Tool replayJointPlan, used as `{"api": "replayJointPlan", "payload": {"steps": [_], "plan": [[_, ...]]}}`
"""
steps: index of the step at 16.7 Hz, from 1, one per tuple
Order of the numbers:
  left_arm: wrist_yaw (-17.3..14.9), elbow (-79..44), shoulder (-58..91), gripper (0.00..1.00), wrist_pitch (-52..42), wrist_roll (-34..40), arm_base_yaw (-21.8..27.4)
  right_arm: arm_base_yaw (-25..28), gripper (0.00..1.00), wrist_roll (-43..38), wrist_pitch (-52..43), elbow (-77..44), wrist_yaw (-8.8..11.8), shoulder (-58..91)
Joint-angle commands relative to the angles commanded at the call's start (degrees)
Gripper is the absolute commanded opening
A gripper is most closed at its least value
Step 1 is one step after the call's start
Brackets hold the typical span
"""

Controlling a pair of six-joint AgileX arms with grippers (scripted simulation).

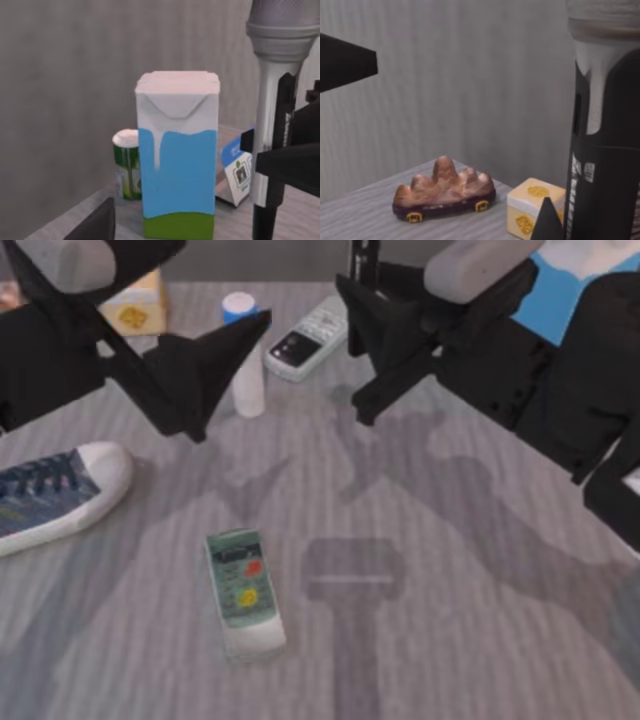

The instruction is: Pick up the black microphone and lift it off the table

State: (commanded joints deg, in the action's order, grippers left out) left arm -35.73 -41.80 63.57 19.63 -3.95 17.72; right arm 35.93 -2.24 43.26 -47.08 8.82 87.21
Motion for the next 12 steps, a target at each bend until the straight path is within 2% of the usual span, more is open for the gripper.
{"api": "replayJointPlan", "payload": {"steps": [2, 4, 9, 12], "plan": [[-2.26, -2.59, 3.94, 1.00, 1.22, -0.17, 1.15, 0.00, 0.00, 0.00, 0.00, 0.00, 0.00, 0.00], [-3.20, -3.65, 5.47, 1.00, 1.73, -0.23, 1.63, 0.00, 0.00, 0.00, 0.00, 0.00, 0.00, 0.00], [-3.00, -3.57, 5.45, 1.00, 1.67, -0.20, 1.48, 0.00, 0.00, 0.00, 0.00, 0.00, 0.00, 0.00], [-1.00, -6.89, 9.56, 1.00, 2.81, -0.13, 3.89, 0.00, 0.00, 0.00, 0.00, 0.00, 0.00, 0.00]]}}
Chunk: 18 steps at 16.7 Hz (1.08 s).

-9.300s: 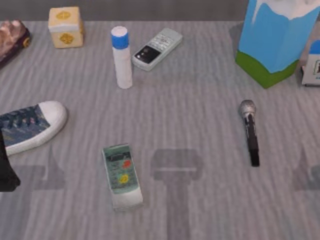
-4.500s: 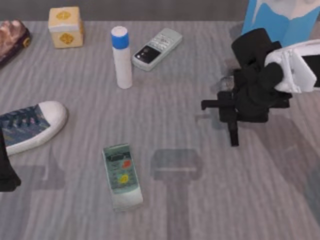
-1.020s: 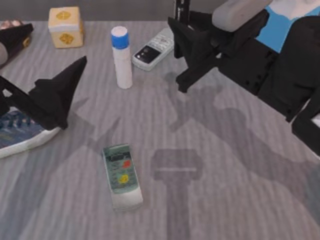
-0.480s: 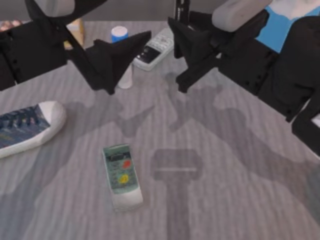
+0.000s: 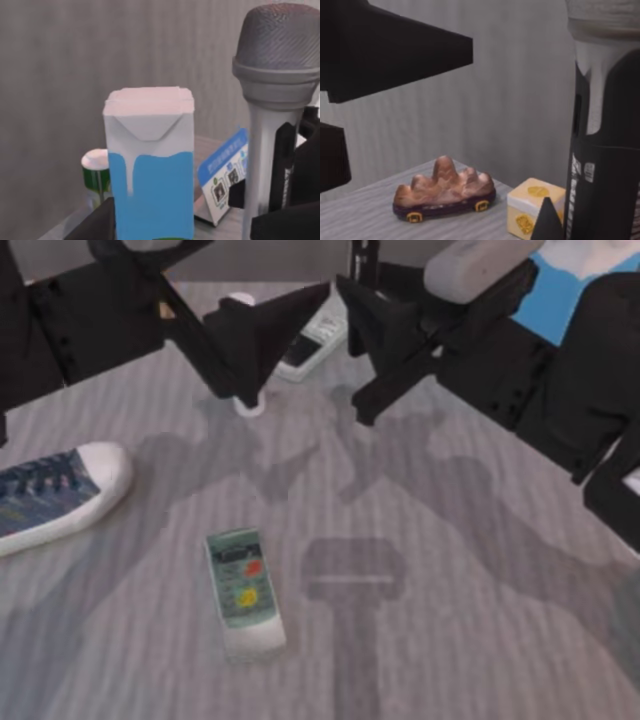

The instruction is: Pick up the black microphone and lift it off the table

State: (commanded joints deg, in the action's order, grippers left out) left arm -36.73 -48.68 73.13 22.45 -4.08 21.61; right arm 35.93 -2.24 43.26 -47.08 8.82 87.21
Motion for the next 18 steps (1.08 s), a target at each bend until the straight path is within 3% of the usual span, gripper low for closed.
{"api": "replayJointPlan", "payload": {"steps": [7, 12, 18], "plan": [[8.09, -11.24, 14.93, 1.00, 3.76, 0.26, 8.33, 0.00, 0.00, 0.00, 0.00, 0.00, 0.00, 0.00], [8.50, -11.76, 15.53, 1.00, 3.91, 0.29, 8.76, 0.00, 0.00, 0.00, 0.00, 0.00, 0.00, 0.00], [8.50, -11.76, 15.53, 0.55, 3.91, 0.29, 8.76, 0.00, 0.00, 0.00, 0.00, 0.00, 0.00, 0.00]]}}
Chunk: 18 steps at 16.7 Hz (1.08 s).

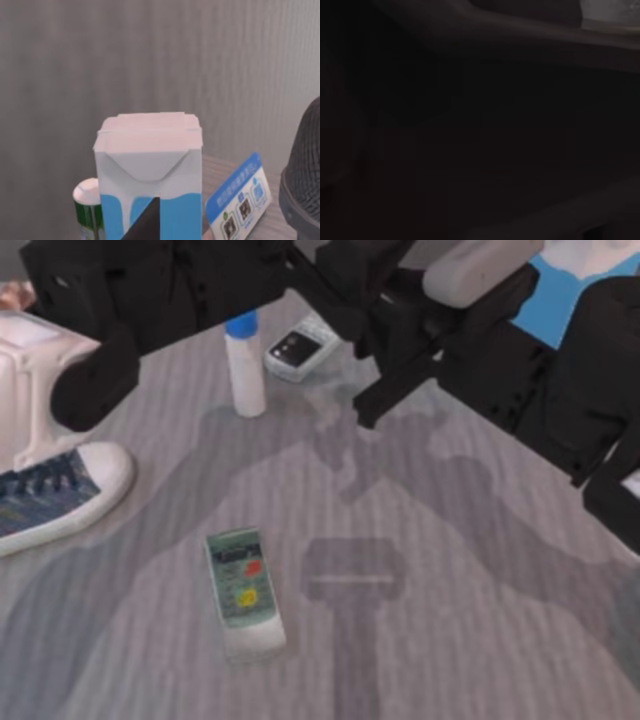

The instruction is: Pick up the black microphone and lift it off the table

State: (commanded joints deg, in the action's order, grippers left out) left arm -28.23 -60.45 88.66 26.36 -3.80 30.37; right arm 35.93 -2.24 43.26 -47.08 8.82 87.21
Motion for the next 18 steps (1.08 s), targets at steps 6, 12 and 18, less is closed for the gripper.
{"api": "replayJointPlan", "payload": {"steps": [6, 12, 18], "plan": [[0.00, 0.00, 0.00, 0.10, 0.00, 0.00, 0.00, 0.00, 0.00, 0.00, 0.00, 0.00, 0.00, 0.00], [0.00, 0.00, 0.00, 0.00, 0.00, 0.00, 0.00, 0.00, 0.00, 0.00, 0.00, 0.00, 0.00, 0.00], [0.00, 0.00, 0.00, 0.00, 0.00, 0.00, 0.00, 0.00, 0.15, 0.00, 0.00, 0.00, 0.00, 0.00]]}}
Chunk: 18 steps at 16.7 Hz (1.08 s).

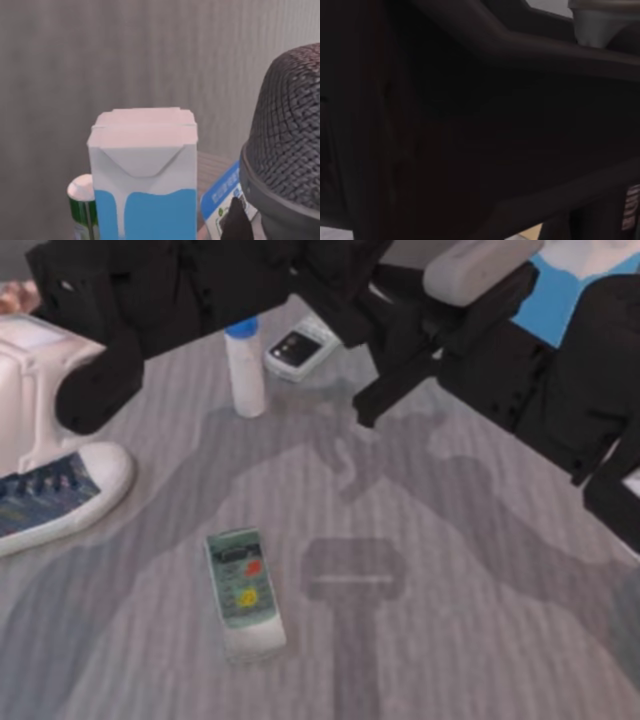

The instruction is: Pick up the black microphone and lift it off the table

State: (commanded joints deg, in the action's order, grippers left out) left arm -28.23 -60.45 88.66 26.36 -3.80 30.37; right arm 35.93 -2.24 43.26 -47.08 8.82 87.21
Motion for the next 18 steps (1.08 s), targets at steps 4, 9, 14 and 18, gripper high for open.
{"api": "replayJointPlan", "payload": {"steps": [4, 9, 14, 18], "plan": [[0.00, 0.00, 0.00, 0.00, 0.00, 0.00, 0.00, 0.00, 0.45, 0.00, 0.00, 0.00, 0.00, 0.00], [0.00, 0.00, 0.00, 0.00, 0.00, 0.00, 0.00, 0.00, 0.83, 0.00, 0.00, 0.00, 0.00, 0.00], [0.00, 0.00, 0.00, 0.00, 0.00, 0.00, 0.00, 0.00, 1.00, 0.00, 0.00, 0.00, 0.00, 0.00], [0.00, 0.00, 0.00, 0.00, 0.00, 0.00, 0.00, 0.00, 1.00, 0.00, 0.00, 0.00, 0.00, 0.00]]}}
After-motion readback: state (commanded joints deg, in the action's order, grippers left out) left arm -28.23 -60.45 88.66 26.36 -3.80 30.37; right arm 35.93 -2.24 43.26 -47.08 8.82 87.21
